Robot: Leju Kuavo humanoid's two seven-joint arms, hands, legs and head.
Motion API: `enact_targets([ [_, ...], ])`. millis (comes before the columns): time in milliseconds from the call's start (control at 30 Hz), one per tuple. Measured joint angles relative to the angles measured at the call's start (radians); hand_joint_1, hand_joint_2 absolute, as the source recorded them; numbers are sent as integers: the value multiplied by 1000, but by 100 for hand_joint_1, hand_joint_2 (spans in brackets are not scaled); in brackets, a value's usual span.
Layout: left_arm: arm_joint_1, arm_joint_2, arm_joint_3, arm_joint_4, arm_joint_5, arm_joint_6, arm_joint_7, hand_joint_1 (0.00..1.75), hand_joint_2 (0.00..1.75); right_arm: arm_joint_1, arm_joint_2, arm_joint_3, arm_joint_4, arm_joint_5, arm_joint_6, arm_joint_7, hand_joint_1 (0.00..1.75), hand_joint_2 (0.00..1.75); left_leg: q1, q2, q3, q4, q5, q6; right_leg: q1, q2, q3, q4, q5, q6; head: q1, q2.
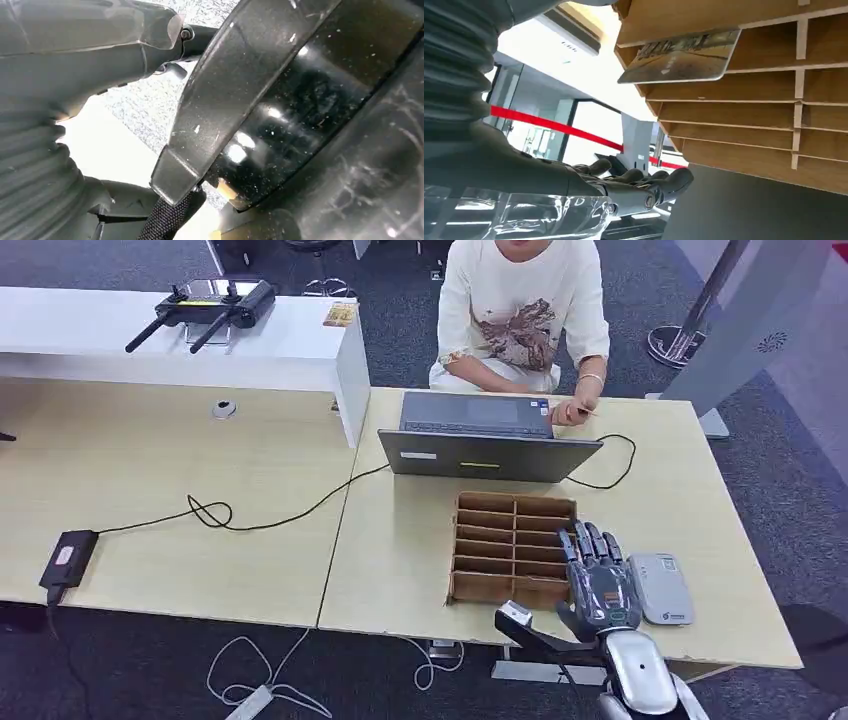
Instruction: Pass the card to the sensor for recognition and then transmit it.
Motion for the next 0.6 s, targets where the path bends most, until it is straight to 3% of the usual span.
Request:
enact_targets([
  [600,0,1,-2,0,0,0,-6,0,175,2,0,-14,-1,-8,-40,-24,5,175,0,0,0,0,0,0,0,0,0,0,0,0,0,0],
])
